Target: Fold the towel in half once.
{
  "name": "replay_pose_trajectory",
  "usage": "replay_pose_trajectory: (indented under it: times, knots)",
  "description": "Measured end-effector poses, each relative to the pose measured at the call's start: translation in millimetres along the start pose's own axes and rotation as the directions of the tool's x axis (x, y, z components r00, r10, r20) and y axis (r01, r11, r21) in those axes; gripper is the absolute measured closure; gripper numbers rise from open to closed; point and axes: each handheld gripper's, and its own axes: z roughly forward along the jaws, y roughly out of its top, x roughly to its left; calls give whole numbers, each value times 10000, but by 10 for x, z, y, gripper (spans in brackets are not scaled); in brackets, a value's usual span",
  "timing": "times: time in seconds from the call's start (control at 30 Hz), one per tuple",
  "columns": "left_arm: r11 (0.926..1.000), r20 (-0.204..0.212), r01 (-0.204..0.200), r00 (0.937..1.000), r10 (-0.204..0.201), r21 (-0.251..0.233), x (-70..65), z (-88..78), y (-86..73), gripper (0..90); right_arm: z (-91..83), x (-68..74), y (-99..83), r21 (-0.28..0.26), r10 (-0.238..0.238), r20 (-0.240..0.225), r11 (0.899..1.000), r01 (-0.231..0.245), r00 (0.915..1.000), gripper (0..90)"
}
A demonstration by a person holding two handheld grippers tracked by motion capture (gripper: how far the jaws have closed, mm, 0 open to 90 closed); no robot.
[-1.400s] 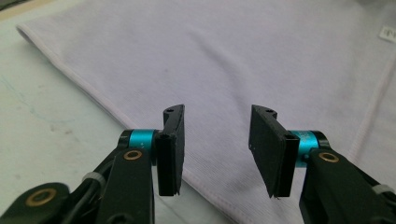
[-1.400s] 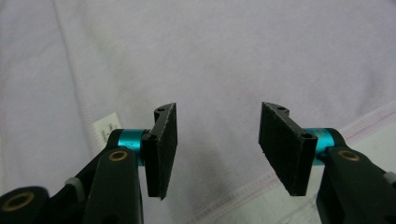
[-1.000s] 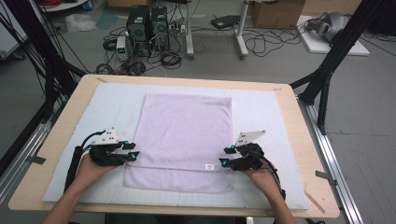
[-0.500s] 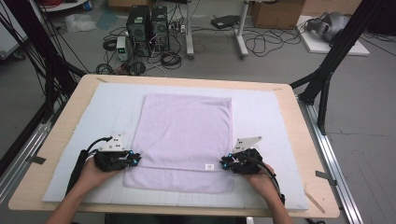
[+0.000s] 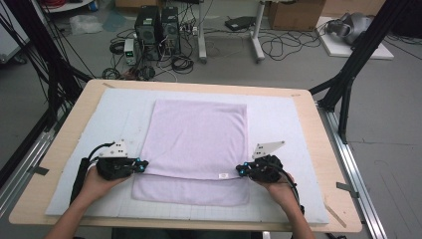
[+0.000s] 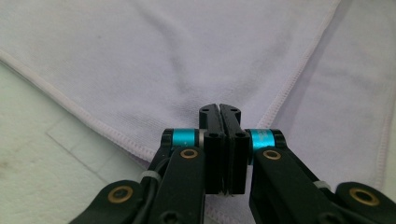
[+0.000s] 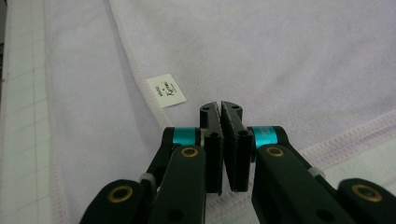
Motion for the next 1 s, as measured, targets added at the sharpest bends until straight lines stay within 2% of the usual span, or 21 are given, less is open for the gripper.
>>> replay_pose_trajectory:
  times: [0.23,0.33,0.47,0.53,0.57,0.6,0.67,0.73,0.9,0.97,1.0]
  knots:
    - [9987,-231,-338,9992,330,-372,-64,-264,171,881,-227,49,192,-546,-309,72,9980,312,9995,875]
    - [9978,-261,-504,9984,493,-440,-153,-372,141,882,-298,138,224,-588,-554,-35,9967,551,9985,876]
    - [9970,193,-669,9975,677,-385,-371,-447,-4,881,-346,294,130,-540,-699,-447,9963,675,9965,876]
    - [9968,471,-779,9958,785,-155,-447,-431,-91,864,-361,372,38,-538,-613,-981,9970,562,9933,864]
    - [9971,511,-758,9958,758,-24,-459,-410,-126,808,-356,387,0,-467,-503,-1221,9979,449,9912,819]
    - [9976,512,-681,9964,674,108,-462,-386,-151,738,-344,392,-31,-406,-430,-1103,9984,387,9930,771]
    - [9976,608,-646,9962,631,237,-447,-331,-182,708,-305,359,-85,-406,-164,-1199,9991,116,9927,728]
    - [9972,669,-643,9959,617,380,-435,-271,-194,705,-222,328,-127,-331,-114,-1219,9994,74,9925,692]
    - [9939,810,-748,9944,683,805,-422,-134,-223,707,15,311,-198,528,-271,-1211,9980,337,9923,620]
    - [9929,847,-723,9943,643,942,-423,-83,-255,713,20,315,-200,442,-314,-1208,9983,370,9922,618]
    - [9943,882,-639,9945,564,848,-417,-72,-265,711,17,304,-201,420,-276,-1188,9986,328,9925,603]
